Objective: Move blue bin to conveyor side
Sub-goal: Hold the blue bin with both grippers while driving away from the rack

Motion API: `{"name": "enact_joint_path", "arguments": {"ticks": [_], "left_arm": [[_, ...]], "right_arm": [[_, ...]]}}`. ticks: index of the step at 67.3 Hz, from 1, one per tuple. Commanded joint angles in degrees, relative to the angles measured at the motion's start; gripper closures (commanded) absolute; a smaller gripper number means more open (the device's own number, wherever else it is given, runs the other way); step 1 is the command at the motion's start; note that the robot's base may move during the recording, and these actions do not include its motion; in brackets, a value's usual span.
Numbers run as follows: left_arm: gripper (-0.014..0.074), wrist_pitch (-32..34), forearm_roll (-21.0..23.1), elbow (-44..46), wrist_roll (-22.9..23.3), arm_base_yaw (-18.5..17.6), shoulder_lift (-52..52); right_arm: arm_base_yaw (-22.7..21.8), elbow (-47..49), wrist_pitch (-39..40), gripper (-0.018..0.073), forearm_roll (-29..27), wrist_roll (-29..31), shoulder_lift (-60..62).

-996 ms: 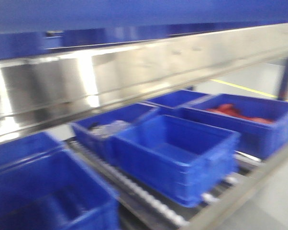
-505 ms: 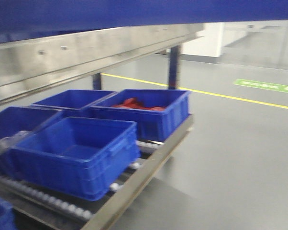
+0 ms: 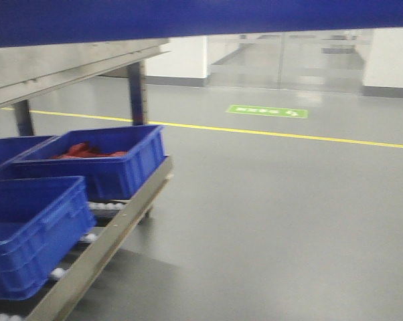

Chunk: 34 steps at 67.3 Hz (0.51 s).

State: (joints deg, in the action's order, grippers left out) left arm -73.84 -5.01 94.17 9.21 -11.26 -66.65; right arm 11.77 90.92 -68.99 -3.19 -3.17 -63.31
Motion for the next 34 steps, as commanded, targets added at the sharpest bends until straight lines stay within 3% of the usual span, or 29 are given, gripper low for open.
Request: {"name": "enact_joint_path", "arguments": {"ticks": [1, 34], "left_arm": [[0.0604, 3.9, -1.0, 1.0, -1.0, -0.4, 1.1], [0.0604, 3.9, -1.0, 1.0, -1.0, -0.4, 1.1]], "right_arm": [[-0.1, 0.9, 6.5, 0.0631, 2.5, 0.7, 1.2], [-0.1, 0.9, 6.5, 0.0631, 2.5, 0.7, 1.2]]}}
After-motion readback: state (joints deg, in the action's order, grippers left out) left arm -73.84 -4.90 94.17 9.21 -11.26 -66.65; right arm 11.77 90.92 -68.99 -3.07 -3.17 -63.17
